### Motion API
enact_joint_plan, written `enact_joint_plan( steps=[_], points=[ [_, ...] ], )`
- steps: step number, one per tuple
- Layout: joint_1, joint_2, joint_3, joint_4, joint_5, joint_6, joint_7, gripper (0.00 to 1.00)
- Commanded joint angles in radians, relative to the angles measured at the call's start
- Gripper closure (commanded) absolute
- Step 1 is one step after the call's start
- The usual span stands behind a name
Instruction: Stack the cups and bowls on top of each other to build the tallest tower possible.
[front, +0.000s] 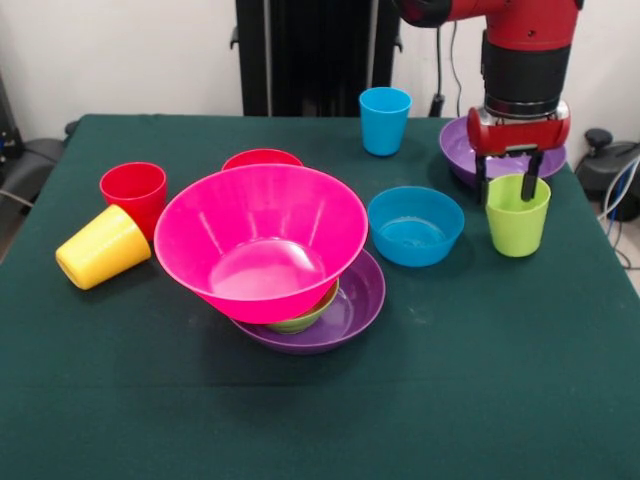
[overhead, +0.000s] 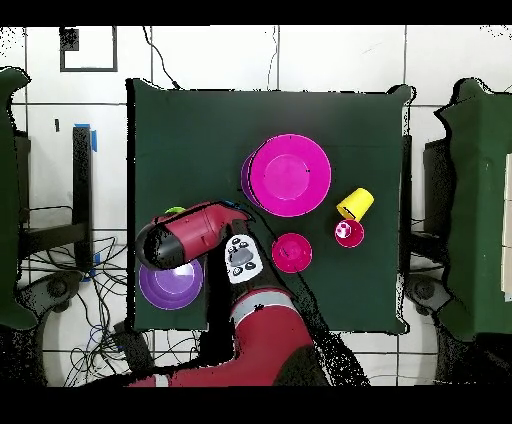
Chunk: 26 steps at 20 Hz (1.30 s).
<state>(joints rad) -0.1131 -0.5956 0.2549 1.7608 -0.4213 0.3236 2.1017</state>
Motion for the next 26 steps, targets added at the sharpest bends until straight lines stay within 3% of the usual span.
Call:
enact_joint_plan(
  steps=[1, 7, 12, 18, 26],
  points=[
    [-0.013, 0.011, 0.117, 0.056, -0.032, 0.126, -0.109, 0.00],
    [-0.068, -0.055, 0.184, 0.091, 0.022, 0.220, -0.139, 0.00],
    [0.022, 0.065, 0.077, 0.003, -0.091, 0.086, -0.053, 0.00],
    [0.029, 0.060, 0.062, -0.010, -0.089, 0.154, -0.073, 0.00],
    [0.056, 0.110, 0.022, -0.056, -0.114, 0.141, -0.054, 0.00]
  ],
)
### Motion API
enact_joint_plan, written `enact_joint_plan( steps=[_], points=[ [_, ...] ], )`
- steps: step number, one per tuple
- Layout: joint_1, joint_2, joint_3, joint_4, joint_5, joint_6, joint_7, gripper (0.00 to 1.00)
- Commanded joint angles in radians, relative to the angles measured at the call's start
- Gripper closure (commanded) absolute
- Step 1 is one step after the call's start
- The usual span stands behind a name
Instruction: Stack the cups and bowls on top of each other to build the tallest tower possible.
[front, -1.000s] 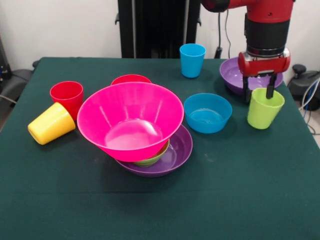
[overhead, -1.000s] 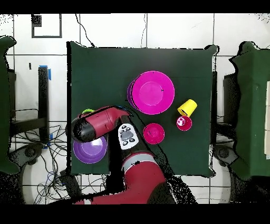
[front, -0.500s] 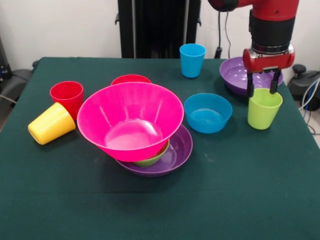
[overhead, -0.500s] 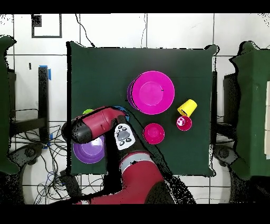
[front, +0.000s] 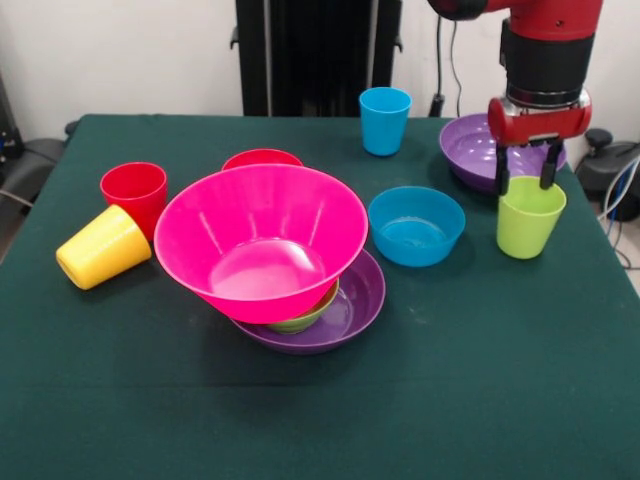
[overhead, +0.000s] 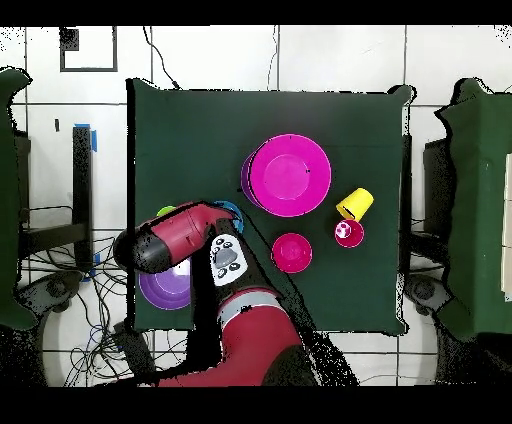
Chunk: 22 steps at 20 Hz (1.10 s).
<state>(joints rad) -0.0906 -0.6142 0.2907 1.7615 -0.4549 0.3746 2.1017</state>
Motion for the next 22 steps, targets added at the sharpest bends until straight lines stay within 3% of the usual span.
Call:
enact_joint_plan(
  steps=[1, 10, 22],
  points=[
    [0.033, 0.128, -0.013, -0.055, -0.080, 0.091, -0.055, 0.00],
    [0.023, 0.076, -0.026, -0.031, -0.076, 0.157, -0.090, 0.00],
    [0.019, 0.029, -0.030, 0.016, -0.070, 0.167, -0.091, 0.00]
  ],
)
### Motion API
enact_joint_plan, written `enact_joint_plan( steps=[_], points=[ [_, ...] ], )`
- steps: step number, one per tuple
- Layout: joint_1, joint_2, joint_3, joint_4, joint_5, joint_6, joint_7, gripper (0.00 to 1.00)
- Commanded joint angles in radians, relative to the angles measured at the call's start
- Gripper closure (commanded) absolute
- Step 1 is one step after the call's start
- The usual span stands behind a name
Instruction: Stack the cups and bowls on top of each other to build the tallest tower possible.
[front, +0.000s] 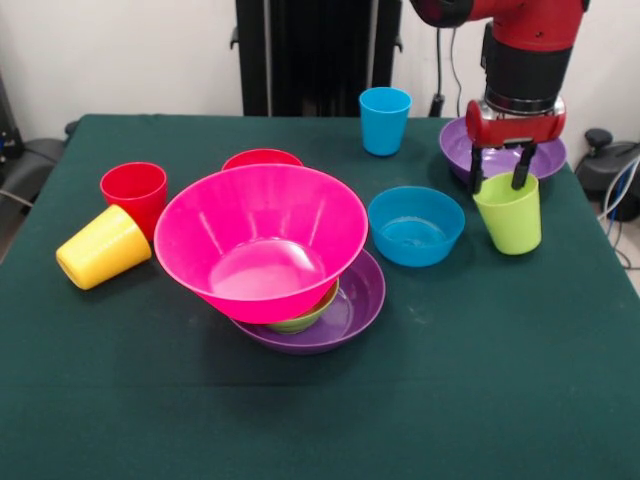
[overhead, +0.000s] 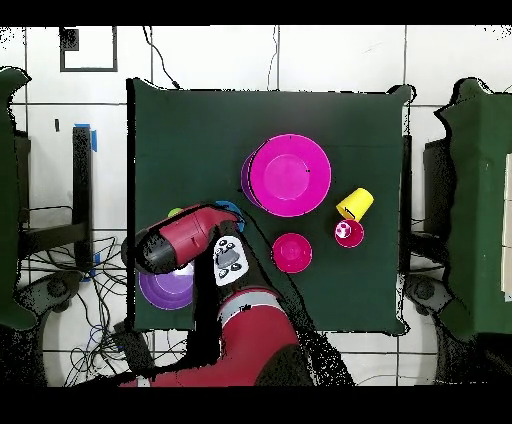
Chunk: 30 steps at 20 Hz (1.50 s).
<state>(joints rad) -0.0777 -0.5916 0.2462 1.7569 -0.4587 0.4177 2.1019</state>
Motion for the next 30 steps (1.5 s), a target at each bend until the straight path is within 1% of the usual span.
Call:
enact_joint_plan(
  steps=[1, 8, 12, 16, 19, 20, 22, 27, 30],
  points=[
    [0.009, 0.010, 0.012, 0.018, -0.068, 0.122, -0.089, 0.00],
    [0.005, 0.001, 0.007, 0.032, -0.071, 0.115, -0.087, 0.00],
    [0.014, 0.008, 0.007, 0.010, -0.066, 0.135, -0.089, 0.00],
    [-0.002, -0.006, 0.027, 0.026, -0.059, 0.100, -0.085, 0.00],
    [-0.013, -0.036, 0.042, 0.040, -0.038, 0.138, -0.101, 0.00],
    [-0.028, -0.058, 0.061, 0.054, -0.020, 0.148, -0.109, 0.00],
    [-0.038, -0.076, 0.076, 0.061, -0.004, 0.175, -0.119, 0.00],
    [-0.030, -0.060, 0.070, 0.048, -0.023, 0.171, -0.104, 0.00],
    [-0.046, -0.088, 0.092, 0.056, -0.004, 0.195, -0.112, 0.00]
  ],
)
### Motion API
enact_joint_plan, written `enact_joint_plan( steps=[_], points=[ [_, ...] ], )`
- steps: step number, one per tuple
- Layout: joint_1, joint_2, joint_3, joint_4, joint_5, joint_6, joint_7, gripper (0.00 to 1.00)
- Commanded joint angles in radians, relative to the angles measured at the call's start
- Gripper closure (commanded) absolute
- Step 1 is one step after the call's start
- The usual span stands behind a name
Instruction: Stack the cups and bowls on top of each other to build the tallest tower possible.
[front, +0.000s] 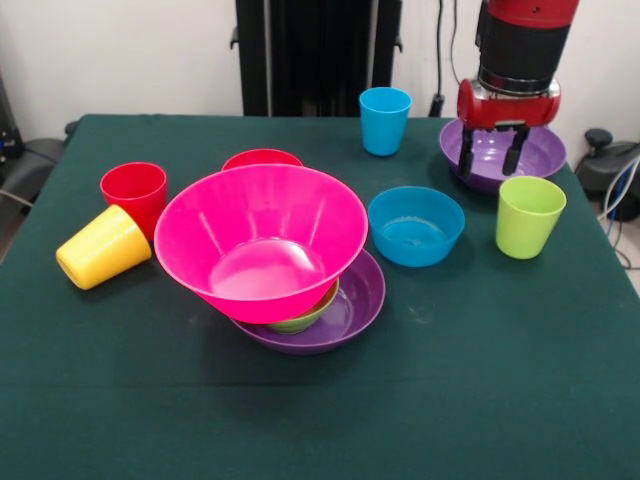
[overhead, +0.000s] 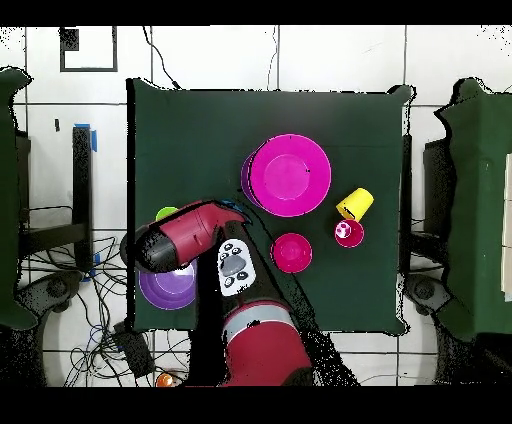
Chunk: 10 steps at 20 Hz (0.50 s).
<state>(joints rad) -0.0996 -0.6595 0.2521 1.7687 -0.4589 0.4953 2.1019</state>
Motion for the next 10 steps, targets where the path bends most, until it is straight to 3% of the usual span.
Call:
enact_joint_plan(
  steps=[1, 5, 10],
  points=[
    [-0.031, -0.028, 0.093, 0.048, 0.001, 0.121, -0.115, 0.00],
    [-0.020, -0.009, 0.082, 0.041, -0.024, 0.091, -0.092, 0.00],
    [0.003, 0.038, 0.065, 0.021, -0.057, -0.021, -0.040, 0.00]
  ],
)
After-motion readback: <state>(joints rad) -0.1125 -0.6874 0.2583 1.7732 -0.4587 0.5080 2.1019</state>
